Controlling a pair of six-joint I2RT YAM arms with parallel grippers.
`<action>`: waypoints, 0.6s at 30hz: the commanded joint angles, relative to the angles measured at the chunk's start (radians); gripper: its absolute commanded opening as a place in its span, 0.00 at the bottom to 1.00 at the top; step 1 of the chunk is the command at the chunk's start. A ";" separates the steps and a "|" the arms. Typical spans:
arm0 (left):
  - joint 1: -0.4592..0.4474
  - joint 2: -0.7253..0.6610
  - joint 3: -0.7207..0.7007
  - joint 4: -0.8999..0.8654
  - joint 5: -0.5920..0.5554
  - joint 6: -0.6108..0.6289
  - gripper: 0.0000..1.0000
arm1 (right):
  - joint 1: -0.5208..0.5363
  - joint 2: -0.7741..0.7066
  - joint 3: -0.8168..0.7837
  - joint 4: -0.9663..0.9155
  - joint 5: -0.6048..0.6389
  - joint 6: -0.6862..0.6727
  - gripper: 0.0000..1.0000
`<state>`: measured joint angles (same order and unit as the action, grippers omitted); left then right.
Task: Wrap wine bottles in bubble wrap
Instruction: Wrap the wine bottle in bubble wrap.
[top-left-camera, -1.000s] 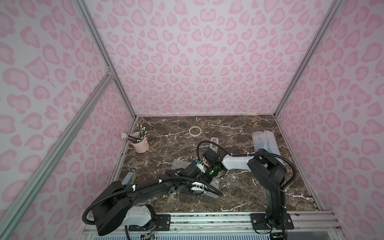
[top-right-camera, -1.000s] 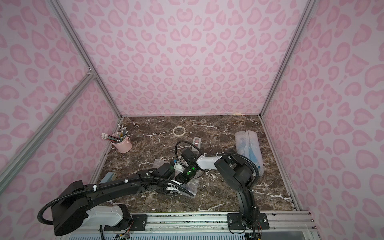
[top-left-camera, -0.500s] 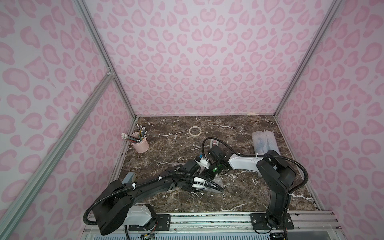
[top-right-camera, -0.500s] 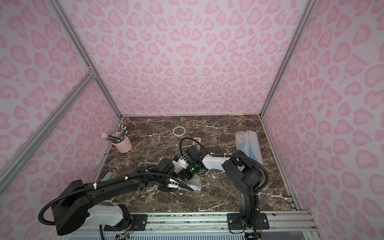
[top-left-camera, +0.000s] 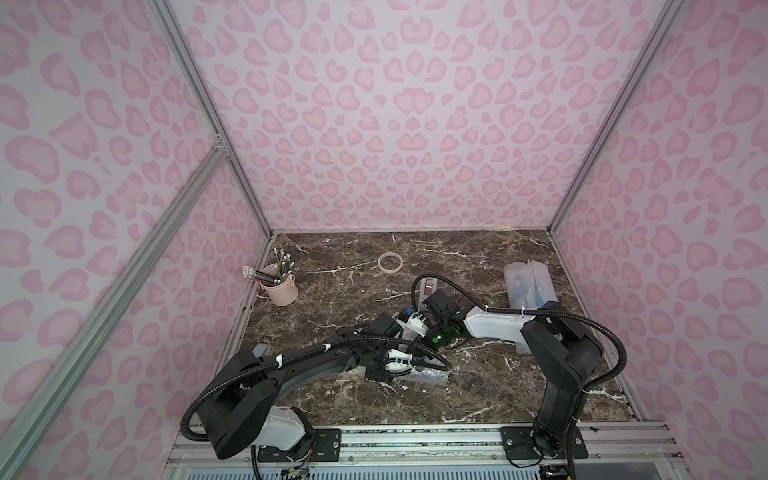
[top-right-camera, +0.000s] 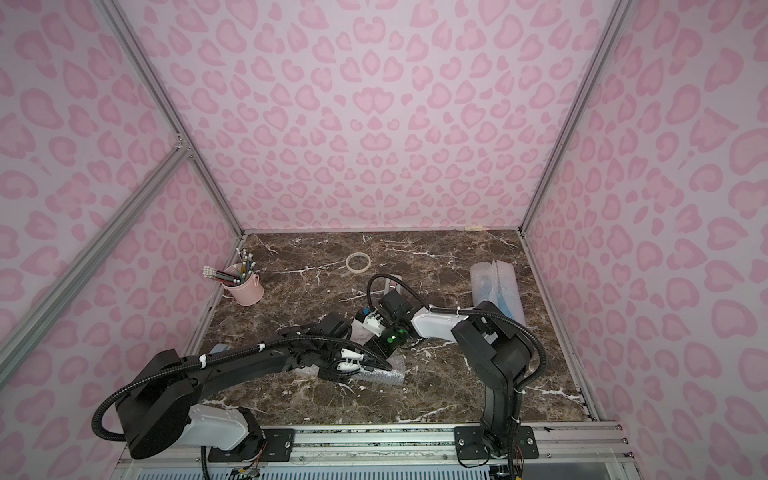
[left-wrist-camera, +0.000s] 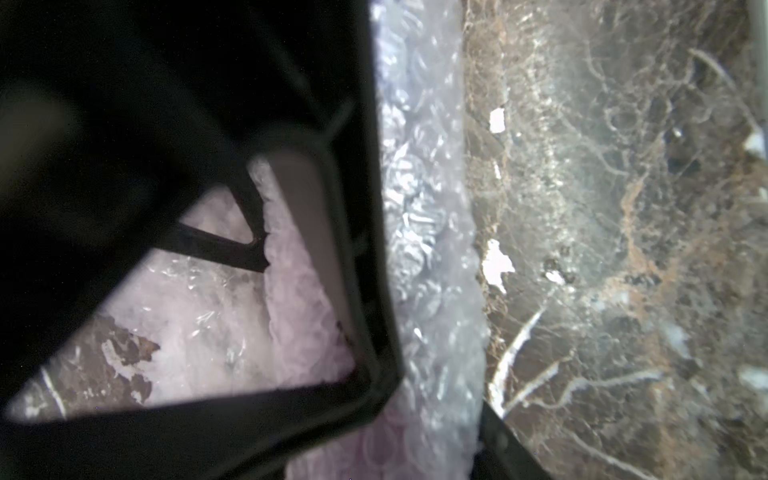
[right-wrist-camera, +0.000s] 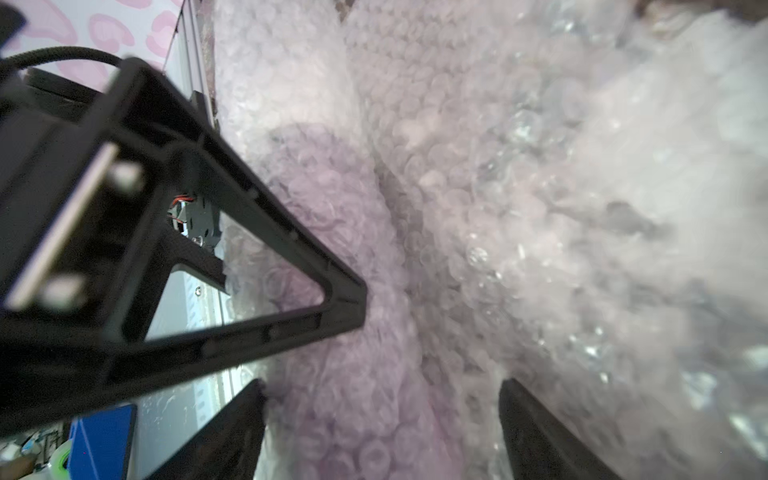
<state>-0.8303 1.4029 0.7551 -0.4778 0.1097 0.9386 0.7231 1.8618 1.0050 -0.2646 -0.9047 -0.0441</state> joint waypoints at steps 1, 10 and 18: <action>0.011 -0.011 -0.012 -0.097 -0.138 -0.059 0.71 | 0.021 0.030 0.004 -0.108 -0.179 -0.053 0.83; 0.009 -0.045 -0.026 -0.100 -0.173 -0.064 0.79 | 0.049 0.071 0.003 -0.130 -0.262 -0.087 0.67; -0.040 -0.066 -0.050 -0.065 -0.170 -0.085 0.81 | 0.053 0.060 -0.041 -0.039 -0.297 -0.008 0.66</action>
<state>-0.8577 1.3468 0.7197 -0.5911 0.0128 0.9077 0.7670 1.9224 0.9855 -0.3038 -1.1065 -0.0757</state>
